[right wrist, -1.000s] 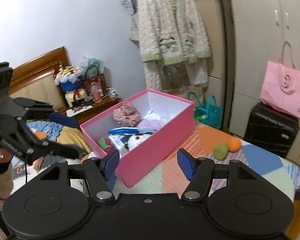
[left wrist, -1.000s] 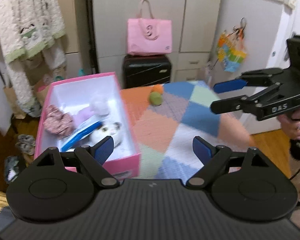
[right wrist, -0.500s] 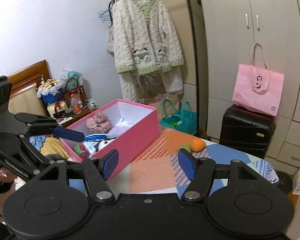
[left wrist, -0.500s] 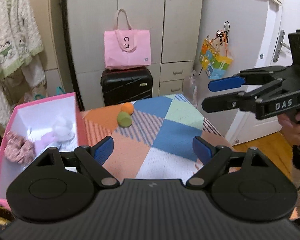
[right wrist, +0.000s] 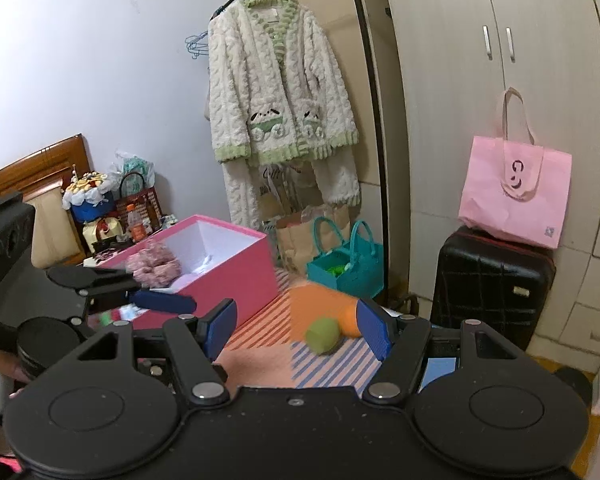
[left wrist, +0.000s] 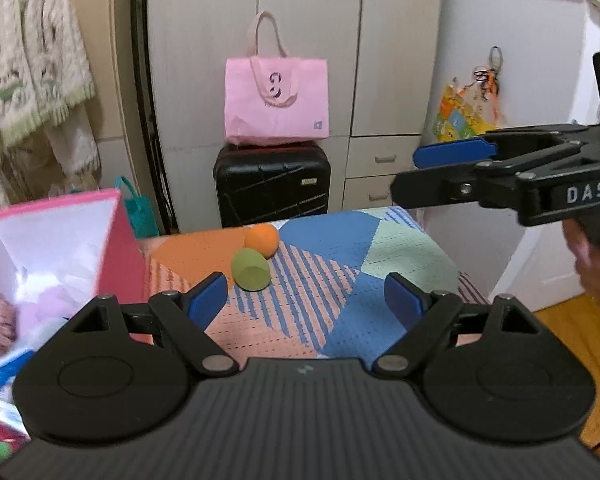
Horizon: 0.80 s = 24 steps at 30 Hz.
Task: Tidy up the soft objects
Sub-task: 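Move both grippers toward the green and orange makeup sponges, then close the left gripper on the green sponge while the right gripper closes on the orange sponge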
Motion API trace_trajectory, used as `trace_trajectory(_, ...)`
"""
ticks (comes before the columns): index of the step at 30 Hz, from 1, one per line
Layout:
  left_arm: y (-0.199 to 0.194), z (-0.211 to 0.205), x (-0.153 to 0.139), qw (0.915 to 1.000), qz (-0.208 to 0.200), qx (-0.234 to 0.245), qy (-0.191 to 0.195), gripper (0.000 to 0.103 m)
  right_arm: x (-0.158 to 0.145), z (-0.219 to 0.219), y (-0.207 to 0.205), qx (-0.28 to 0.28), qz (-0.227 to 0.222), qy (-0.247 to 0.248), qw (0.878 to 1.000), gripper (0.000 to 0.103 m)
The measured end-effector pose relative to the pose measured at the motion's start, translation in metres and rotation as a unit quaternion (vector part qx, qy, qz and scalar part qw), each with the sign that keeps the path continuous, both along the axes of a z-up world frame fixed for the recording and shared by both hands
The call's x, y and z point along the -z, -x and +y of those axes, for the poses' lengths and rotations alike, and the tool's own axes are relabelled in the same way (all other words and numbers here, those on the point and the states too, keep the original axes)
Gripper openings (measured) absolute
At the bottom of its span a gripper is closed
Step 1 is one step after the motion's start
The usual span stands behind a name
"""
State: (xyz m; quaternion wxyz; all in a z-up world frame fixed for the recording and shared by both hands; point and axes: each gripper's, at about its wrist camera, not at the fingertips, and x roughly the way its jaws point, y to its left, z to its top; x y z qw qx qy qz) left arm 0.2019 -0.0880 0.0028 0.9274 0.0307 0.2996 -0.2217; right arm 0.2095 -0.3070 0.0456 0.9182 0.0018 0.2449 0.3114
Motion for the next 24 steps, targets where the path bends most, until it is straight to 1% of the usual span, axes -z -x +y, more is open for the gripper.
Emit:
trace_trajectory(4, -0.029, -0.007, 0.026, 0.9995, 0.013, -0.029, 0.004, 0.083, 0.021, -0.002, -0.036, -0.005, 0.004, -0.006, 1.0, 0.071)
trace_trajectory(7, -0.047, -0.01, 0.042, 0.9986, 0.006, -0.052, 0.008, 0.083, 0.034, -0.001, -0.062, -0.016, 0.017, -0.011, 1.0, 0.071)
trace_trajectory(10, -0.063, -0.013, 0.057, 0.9975, -0.006, -0.07, 0.007, 0.081, 0.049, 0.003, -0.091, -0.024, 0.041, -0.011, 0.999, 0.071)
trace_trajectory(14, -0.08, -0.017, 0.073, 0.9963, -0.014, -0.085, -0.007, 0.075, 0.075, 0.007, -0.125, -0.026, 0.07, -0.014, 0.997, 0.071)
trace_trajectory(16, -0.087, -0.019, 0.08, 0.9959, -0.009, -0.089, -0.012, 0.072, 0.088, 0.008, -0.139, -0.03, 0.081, -0.021, 0.996, 0.071)
trace_trajectory(18, -0.092, -0.02, 0.085, 0.9958, -0.003, -0.09, -0.016, 0.066, 0.099, 0.009, -0.15, -0.029, 0.09, -0.028, 0.995, 0.071)
trace_trajectory(21, -0.097, -0.019, 0.089, 0.9958, 0.002, -0.091, -0.012, 0.063, 0.112, 0.013, -0.162, -0.033, 0.109, -0.031, 0.993, 0.071)
trace_trajectory(24, -0.102, -0.016, 0.093, 0.9953, 0.011, -0.096, -0.002, 0.058, 0.119, 0.018, -0.17, -0.035, 0.124, -0.038, 0.991, 0.071)
